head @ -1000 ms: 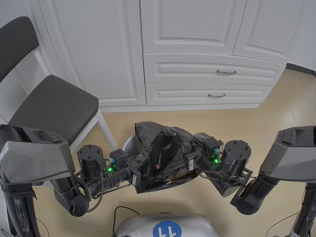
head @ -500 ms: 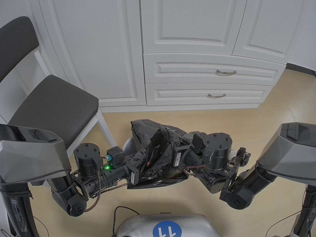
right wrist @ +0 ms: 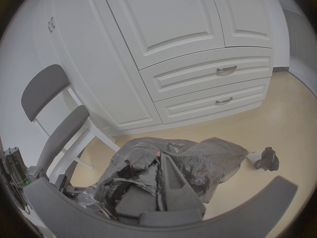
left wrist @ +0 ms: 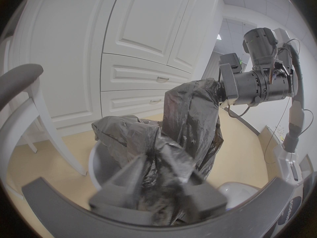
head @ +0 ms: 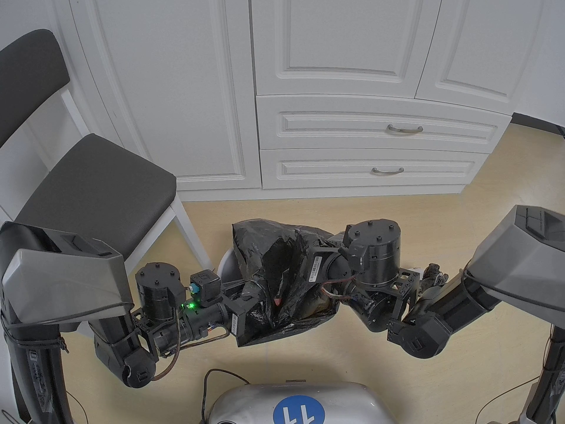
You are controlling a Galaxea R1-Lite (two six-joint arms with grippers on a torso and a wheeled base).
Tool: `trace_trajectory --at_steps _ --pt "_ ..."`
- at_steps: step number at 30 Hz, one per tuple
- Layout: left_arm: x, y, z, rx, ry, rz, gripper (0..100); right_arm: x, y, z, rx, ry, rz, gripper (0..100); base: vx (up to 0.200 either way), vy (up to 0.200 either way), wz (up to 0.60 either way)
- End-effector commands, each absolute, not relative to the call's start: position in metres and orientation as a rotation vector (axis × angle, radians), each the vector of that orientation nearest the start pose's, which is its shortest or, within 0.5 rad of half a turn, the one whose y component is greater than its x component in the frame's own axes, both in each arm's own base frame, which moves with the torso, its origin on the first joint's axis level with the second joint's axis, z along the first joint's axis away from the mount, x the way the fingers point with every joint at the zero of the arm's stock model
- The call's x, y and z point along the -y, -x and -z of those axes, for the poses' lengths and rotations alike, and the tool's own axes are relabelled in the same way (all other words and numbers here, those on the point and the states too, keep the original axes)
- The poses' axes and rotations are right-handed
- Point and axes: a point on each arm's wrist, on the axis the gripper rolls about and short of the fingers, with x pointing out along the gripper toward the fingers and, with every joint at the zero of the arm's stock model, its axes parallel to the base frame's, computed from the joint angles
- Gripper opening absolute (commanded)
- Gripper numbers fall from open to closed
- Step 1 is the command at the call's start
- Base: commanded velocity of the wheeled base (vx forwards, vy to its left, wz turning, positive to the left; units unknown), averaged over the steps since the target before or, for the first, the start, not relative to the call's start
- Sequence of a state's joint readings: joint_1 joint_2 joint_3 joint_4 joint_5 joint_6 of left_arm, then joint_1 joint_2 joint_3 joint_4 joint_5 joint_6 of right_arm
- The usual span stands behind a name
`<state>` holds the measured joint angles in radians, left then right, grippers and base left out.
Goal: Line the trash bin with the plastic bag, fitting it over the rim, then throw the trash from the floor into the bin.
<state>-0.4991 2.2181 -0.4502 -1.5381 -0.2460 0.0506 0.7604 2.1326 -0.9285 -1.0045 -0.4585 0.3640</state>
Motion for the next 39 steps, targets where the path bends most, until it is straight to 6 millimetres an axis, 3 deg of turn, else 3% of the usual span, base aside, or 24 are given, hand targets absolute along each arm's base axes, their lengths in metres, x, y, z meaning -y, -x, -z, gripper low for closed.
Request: trace_trajectory --at_steps 1,17,24,39 --pt "0.158 -0.28 -0.023 -0.234 -0.074 0.755 100 -0.262 -0.291 -0.1 -0.211 -0.249 -0.265 0 0.0 0.0 0.0" --pt "0.176 -0.26 -0.029 -0.263 -0.016 0.839 100 -0.262 -0.292 -0.097 -0.217 -0.249 -0.265 0 0.0 0.0 0.0" --pt "0.175 -0.257 -0.025 -0.283 -0.02 0.841 100 -0.262 -0.292 -0.096 -0.218 -0.248 -0.265 0 0.0 0.0 0.0" --pt "0.19 -0.248 -0.024 -0.285 -0.026 0.891 100 -0.287 -0.284 -0.098 -0.229 -0.349 -0.304 0 0.0 0.0 0.0"
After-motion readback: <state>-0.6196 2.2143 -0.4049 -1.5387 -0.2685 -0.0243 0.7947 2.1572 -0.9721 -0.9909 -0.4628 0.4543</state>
